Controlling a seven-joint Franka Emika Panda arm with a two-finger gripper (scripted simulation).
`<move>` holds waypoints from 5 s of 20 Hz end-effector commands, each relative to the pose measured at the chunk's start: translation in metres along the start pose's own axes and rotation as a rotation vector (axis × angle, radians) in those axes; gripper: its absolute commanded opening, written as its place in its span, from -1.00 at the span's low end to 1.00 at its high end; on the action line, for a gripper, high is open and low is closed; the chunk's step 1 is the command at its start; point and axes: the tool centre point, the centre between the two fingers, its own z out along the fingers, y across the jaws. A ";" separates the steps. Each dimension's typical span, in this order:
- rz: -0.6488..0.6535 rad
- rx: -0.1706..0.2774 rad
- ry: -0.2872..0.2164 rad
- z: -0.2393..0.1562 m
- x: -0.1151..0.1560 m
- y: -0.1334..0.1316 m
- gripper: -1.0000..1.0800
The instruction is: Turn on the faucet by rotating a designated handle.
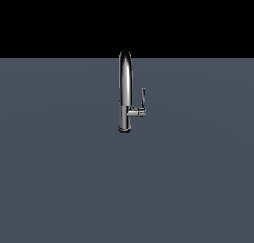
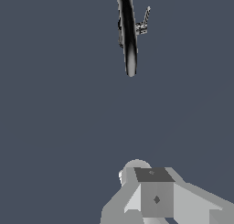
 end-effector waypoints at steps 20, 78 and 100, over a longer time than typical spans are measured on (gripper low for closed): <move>0.269 0.265 -0.279 0.021 0.124 0.000 -1.00; 1.074 1.090 -1.127 0.279 0.364 0.065 -1.00; 1.073 1.089 -1.127 0.278 0.324 0.069 -1.00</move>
